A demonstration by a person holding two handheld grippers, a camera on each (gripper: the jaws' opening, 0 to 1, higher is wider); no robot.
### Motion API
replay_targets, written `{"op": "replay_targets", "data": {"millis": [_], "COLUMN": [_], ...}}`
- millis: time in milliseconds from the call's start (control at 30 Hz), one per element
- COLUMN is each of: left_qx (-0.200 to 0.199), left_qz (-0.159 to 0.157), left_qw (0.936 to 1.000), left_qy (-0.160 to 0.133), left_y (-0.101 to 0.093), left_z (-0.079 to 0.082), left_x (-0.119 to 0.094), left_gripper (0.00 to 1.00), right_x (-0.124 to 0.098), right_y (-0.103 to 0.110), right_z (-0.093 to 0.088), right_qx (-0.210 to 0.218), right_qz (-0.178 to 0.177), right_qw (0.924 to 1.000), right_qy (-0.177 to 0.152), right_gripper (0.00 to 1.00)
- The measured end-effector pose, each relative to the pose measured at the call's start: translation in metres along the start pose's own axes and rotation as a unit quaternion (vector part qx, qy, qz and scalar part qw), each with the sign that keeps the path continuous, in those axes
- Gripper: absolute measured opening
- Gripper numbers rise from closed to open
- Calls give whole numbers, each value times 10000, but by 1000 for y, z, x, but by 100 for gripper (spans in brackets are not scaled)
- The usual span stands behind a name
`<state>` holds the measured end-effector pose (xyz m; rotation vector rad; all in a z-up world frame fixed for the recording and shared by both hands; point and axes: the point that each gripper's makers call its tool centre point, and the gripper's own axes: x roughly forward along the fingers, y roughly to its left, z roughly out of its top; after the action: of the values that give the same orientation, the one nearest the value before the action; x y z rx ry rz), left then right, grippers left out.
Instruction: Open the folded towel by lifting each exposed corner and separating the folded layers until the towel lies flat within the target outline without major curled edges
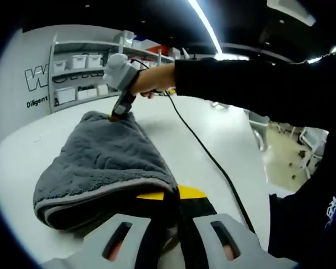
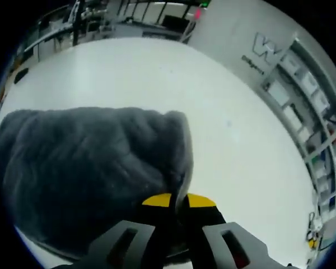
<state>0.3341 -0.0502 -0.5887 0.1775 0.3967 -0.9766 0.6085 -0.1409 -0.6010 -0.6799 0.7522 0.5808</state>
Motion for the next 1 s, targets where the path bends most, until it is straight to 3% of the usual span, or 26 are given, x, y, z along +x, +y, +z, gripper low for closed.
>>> {"op": "replay_targets", "data": {"millis": [533,1000], "left_qx": [740,903], "left_qz": [301,418], "left_qw": [9968,9950], "left_qy": [40,28], "left_y": [-8,-9], "left_z": [8,12], "left_x": [10,19], "left_gripper": [3,3], "right_x": [15,26], "right_y": [18,40], "right_z": [33,62], "right_qx": [-733,-1092], "right_qz": [131,131], "right_qw": [9972,9939], "right_qy": [27,-20], "right_gripper": [3,3]}}
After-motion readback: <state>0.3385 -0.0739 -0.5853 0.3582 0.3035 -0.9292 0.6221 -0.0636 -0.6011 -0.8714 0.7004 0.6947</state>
